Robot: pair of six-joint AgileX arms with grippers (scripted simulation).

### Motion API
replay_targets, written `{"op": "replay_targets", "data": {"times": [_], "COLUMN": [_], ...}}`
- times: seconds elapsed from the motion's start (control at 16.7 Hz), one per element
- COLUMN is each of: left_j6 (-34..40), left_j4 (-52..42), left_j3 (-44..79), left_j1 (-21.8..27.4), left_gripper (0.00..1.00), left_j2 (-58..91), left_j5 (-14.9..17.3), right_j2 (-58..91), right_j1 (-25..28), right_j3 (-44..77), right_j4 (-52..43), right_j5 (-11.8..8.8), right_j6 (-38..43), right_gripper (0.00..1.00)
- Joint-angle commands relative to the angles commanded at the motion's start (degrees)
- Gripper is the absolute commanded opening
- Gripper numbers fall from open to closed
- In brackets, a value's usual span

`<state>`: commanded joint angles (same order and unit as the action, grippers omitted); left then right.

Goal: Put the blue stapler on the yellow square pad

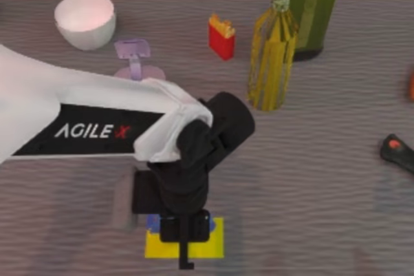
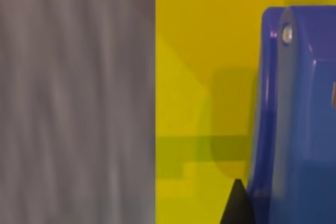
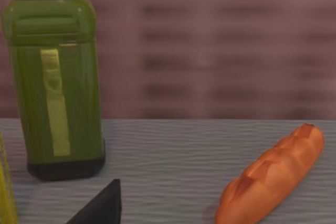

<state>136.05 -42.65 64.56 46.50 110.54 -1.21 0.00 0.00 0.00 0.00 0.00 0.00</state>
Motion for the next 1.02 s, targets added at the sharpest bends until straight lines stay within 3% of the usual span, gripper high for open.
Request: {"op": "replay_targets", "data": {"times": [0.66,1.02], "left_j6": [0.0,0.0], "left_j4": [0.0,0.0], "left_j3": [0.0,0.0], "left_j1": [0.0,0.0], "left_gripper": [0.98,1.0], "left_j2": [0.0,0.0], "left_j5": [0.0,0.0], "right_j2": [0.0,0.0], "right_j1": [0.0,0.0], "right_j3": [0.0,0.0], "right_j4": [0.0,0.0], "right_j5": [0.0,0.0], "right_j6": [0.0,0.0], "right_gripper": [1.0,1.0]}}
